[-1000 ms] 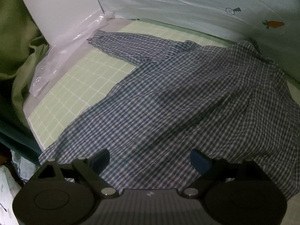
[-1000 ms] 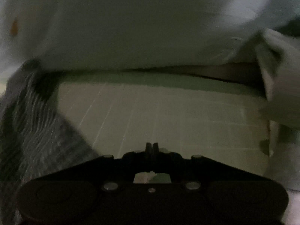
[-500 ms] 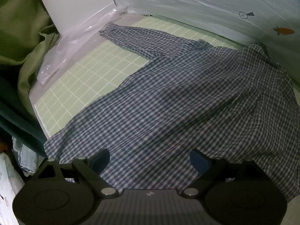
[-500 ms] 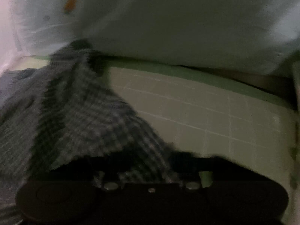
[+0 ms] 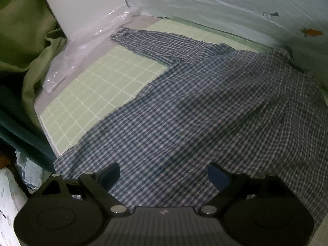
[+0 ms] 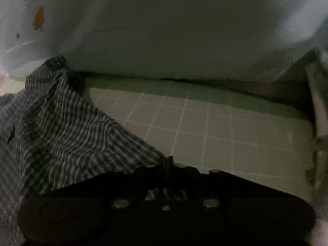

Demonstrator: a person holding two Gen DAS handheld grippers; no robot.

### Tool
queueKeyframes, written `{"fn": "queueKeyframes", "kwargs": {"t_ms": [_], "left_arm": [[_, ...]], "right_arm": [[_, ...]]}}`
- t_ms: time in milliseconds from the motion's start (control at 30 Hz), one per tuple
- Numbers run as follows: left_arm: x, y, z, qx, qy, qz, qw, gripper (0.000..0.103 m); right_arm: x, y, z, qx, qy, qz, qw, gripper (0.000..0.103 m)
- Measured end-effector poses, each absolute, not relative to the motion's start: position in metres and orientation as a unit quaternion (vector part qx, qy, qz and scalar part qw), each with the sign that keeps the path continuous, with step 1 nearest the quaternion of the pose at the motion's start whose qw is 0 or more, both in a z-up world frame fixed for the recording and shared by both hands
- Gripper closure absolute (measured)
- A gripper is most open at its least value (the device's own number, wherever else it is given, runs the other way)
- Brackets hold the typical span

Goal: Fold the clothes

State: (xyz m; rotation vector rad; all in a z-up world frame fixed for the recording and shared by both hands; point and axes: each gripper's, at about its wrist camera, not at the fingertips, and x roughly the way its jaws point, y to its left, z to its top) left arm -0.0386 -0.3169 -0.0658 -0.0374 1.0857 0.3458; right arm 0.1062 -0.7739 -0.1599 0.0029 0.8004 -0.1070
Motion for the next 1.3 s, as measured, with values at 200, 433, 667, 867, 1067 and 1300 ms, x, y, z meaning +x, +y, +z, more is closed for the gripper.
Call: {"fn": "queueKeyframes", "kwargs": {"t_ms": [200,433,667,867,1067,1300], "left_arm": [[-0.045,-0.307,-0.067,-0.027,0.503,0.157,0.850,0.011],[-0.043,-0.274,-0.071,-0.019,0.497,0.127,0.858,0.011],[0.011,-0.196,-0.082,-0.012,0.493,0.077,0.866,0.011],[0.079,-0.113,-0.089,-0.018,0.475,0.037,0.879,0.011],[0.144,-0.042,-0.106,-0.018,0.477,0.037,0.878,0.011],[0.237,0.009,-0.126,-0.052,0.468,0.051,0.881,0.012]], "right_arm": [[0.046,-0.735,-0.134,0.009,0.347,-0.067,0.935,0.021],[-0.031,-0.667,-0.127,0.054,0.343,-0.053,0.936,0.000],[-0.074,-0.586,-0.138,0.101,0.377,-0.080,0.917,0.000],[-0.075,-0.515,-0.155,0.127,0.407,-0.163,0.890,0.000],[-0.068,-0.472,-0.164,0.128,0.419,-0.242,0.866,0.000],[-0.045,-0.456,-0.162,0.150,0.442,-0.296,0.834,0.000]]}}
